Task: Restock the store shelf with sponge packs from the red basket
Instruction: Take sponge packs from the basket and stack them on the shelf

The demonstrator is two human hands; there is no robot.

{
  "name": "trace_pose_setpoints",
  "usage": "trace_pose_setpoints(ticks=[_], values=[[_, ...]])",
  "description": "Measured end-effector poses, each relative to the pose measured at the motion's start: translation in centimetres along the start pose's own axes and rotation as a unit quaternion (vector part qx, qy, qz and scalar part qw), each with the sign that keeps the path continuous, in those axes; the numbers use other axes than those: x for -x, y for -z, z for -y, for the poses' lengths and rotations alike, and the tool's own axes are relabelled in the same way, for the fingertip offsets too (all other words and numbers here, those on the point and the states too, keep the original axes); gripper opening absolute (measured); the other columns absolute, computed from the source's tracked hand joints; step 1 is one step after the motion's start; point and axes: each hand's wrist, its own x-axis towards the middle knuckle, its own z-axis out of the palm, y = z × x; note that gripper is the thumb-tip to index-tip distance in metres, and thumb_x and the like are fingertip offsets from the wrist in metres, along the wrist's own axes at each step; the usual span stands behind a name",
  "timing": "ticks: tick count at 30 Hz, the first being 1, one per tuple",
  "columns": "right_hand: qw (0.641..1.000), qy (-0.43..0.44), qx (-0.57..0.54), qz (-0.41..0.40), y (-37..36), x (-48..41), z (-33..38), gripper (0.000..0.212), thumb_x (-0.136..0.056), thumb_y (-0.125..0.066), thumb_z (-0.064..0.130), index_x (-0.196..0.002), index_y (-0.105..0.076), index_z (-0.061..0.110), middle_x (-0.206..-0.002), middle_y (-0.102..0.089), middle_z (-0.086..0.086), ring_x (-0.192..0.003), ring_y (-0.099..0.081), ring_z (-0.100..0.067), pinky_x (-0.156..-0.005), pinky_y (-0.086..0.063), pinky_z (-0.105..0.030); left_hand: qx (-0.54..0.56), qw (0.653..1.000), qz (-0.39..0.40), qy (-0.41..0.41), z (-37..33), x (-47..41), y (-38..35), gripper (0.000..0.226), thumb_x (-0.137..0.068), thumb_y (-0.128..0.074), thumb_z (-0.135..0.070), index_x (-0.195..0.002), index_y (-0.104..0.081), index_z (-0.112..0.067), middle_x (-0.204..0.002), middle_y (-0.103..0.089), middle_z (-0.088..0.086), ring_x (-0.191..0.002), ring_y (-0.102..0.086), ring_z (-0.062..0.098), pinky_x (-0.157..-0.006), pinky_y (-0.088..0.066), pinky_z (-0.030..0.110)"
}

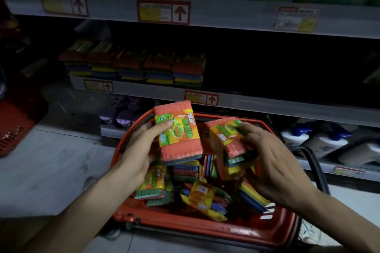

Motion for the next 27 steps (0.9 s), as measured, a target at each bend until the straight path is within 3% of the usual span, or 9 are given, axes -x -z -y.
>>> trace_pose_setpoints(ticks=[3,5,7,10,14,17,20,24,27], values=[[1.000,-0.022,0.000,-0.005,1.3,0.2,0.1,0.087,-0.073,-0.081,0.031,-0.147,-0.041,0.008,-0.148,-0.052,-0.008,-0.138,-0.049,-0.024,-0.122,-0.027,-0.035,-0.012,0.999,0.029,0.023,0.1,0.4,-1.1,0.049,-0.076,-0.081,-0.043,-0.122,-0.073,-0.028,-0.116,-0.078,0.001,-0.112,-0.073,0.024,-0.105,-0.051,0.054],[0.996,-0.078,-0.041,-0.011,2.0,0.2,0.3,0.083,-0.079,-0.076,0.040,-0.151,-0.039,0.018,-0.143,-0.050,0.002,-0.129,-0.050,-0.016,-0.114,-0.035,-0.025,-0.025,0.998,0.048,0.033,-0.1,0.6,-1.9,0.057,-0.069,-0.084,-0.047,-0.122,-0.073,-0.031,-0.118,-0.077,0.000,-0.114,-0.071,0.025,-0.106,-0.050,0.054],[0.983,-0.146,-0.112,-0.023,2.7,-0.2,0.4,0.076,-0.083,-0.076,0.051,-0.148,-0.043,0.026,-0.135,-0.050,0.012,-0.119,-0.054,-0.006,-0.101,-0.047,-0.021,-0.036,0.996,0.072,0.041,-0.6,0.8,-2.8,0.044,-0.077,-0.080,-0.043,-0.119,-0.075,-0.030,-0.115,-0.078,0.000,-0.112,-0.073,0.024,-0.103,-0.053,0.048],[0.945,-0.231,-0.222,-0.060,3.6,-1.0,0.2,0.081,-0.069,-0.078,0.063,-0.139,-0.053,0.030,-0.125,-0.057,0.015,-0.112,-0.060,-0.002,-0.092,-0.051,-0.019,-0.059,0.994,0.079,0.043,-1.3,1.1,-4.3,0.028,-0.086,-0.074,-0.041,-0.111,-0.077,-0.029,-0.106,-0.081,0.000,-0.101,-0.076,0.021,-0.098,-0.054,0.041],[0.882,-0.267,-0.376,-0.099,4.0,-1.4,0.1,0.071,-0.071,-0.082,0.054,-0.133,-0.055,0.035,-0.119,-0.066,0.021,-0.108,-0.066,-0.001,-0.084,-0.060,-0.021,-0.100,0.987,0.120,0.025,-1.7,1.5,-5.8,0.039,-0.081,-0.078,-0.042,-0.117,-0.074,-0.029,-0.109,-0.080,0.002,-0.097,-0.077,0.022,-0.091,-0.057,0.037],[0.851,-0.279,-0.429,-0.119,4.3,-1.5,0.2,0.066,-0.073,-0.077,0.060,-0.131,-0.056,0.036,-0.119,-0.065,0.022,-0.107,-0.069,-0.004,-0.076,-0.060,-0.020,-0.127,0.976,0.176,0.023,-2.0,1.4,-6.2,0.049,-0.071,-0.084,-0.034,-0.119,-0.071,-0.033,-0.111,-0.079,0.000,-0.101,-0.076,0.019,-0.092,-0.056,0.035],[0.830,-0.307,-0.446,-0.136,4.5,-1.5,0.4,0.067,-0.067,-0.073,0.065,-0.127,-0.057,0.040,-0.123,-0.063,0.020,-0.106,-0.070,-0.007,-0.075,-0.063,-0.029,-0.141,0.963,0.228,0.037,-2.7,1.4,-6.0,0.064,-0.069,-0.083,-0.023,-0.129,-0.064,-0.033,-0.116,-0.078,0.001,-0.109,-0.074,0.021,-0.095,-0.056,0.034],[0.783,-0.338,-0.512,-0.102,5.1,-1.6,0.1,0.060,-0.064,-0.073,0.064,-0.113,-0.061,0.032,-0.104,-0.073,-0.002,-0.087,-0.077,-0.028,-0.070,-0.064,-0.042,-0.172,0.942,0.280,0.068,-3.4,1.2,-5.3,0.076,-0.069,-0.082,-0.012,-0.134,-0.057,-0.043,-0.122,-0.076,0.003,-0.114,-0.072,0.023,-0.099,-0.057,0.040],[0.778,-0.328,-0.532,-0.059,6.4,-1.8,-0.5,0.046,-0.070,-0.077,0.053,-0.107,-0.065,0.028,-0.103,-0.074,-0.010,-0.086,-0.076,-0.037,-0.071,-0.063,-0.046,-0.208,0.933,0.285,0.063,-3.9,0.6,-4.7,0.083,-0.068,-0.088,-0.014,-0.139,-0.055,-0.043,-0.126,-0.074,0.003,-0.120,-0.069,0.024,-0.111,-0.049,0.049]])
